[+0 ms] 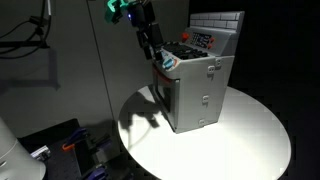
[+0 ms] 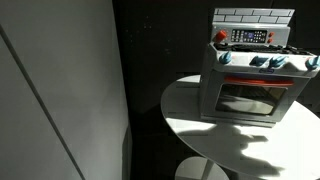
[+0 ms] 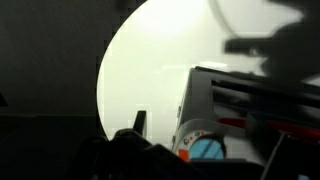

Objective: Press the top right orange button on the stove

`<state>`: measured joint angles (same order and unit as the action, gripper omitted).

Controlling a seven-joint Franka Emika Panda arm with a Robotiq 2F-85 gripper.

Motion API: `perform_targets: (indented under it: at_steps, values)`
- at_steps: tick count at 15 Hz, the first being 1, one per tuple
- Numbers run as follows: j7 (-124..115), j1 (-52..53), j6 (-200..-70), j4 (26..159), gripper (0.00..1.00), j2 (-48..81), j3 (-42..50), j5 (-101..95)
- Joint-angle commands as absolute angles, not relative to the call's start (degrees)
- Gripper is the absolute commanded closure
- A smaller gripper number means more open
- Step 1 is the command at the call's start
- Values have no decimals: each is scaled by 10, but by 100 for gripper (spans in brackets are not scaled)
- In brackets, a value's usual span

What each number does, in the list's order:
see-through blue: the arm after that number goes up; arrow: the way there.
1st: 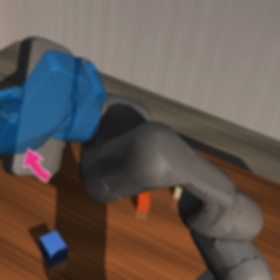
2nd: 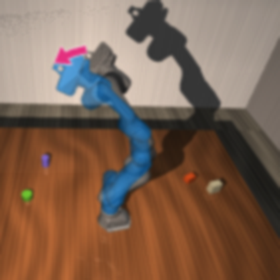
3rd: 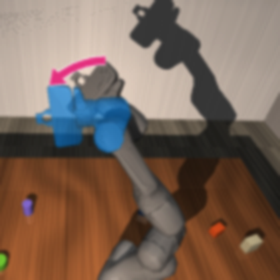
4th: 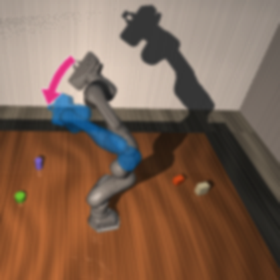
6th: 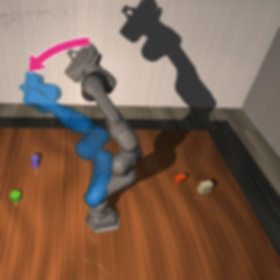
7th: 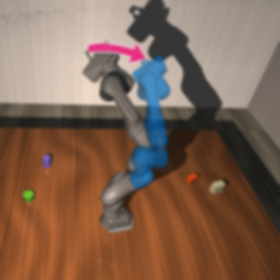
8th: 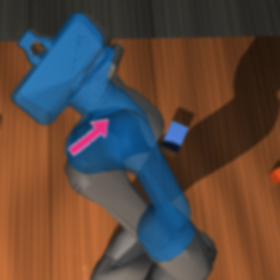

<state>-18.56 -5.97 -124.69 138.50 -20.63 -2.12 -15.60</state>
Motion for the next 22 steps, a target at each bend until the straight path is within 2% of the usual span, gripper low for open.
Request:
perform_targets:
  at_steps: [1, 7, 13, 22]
  values:
    - [-198, -66, -1245, 1348, 0, -206, -19, -150]
    - [-245, -83, -1308, 1298, 0, -172, -23, -165]
    - [-232, -78, -1308, 1309, 0, -179, -19, -157]
    - [-361, -109, -1423, 1270, 0, -116, -35, -216]
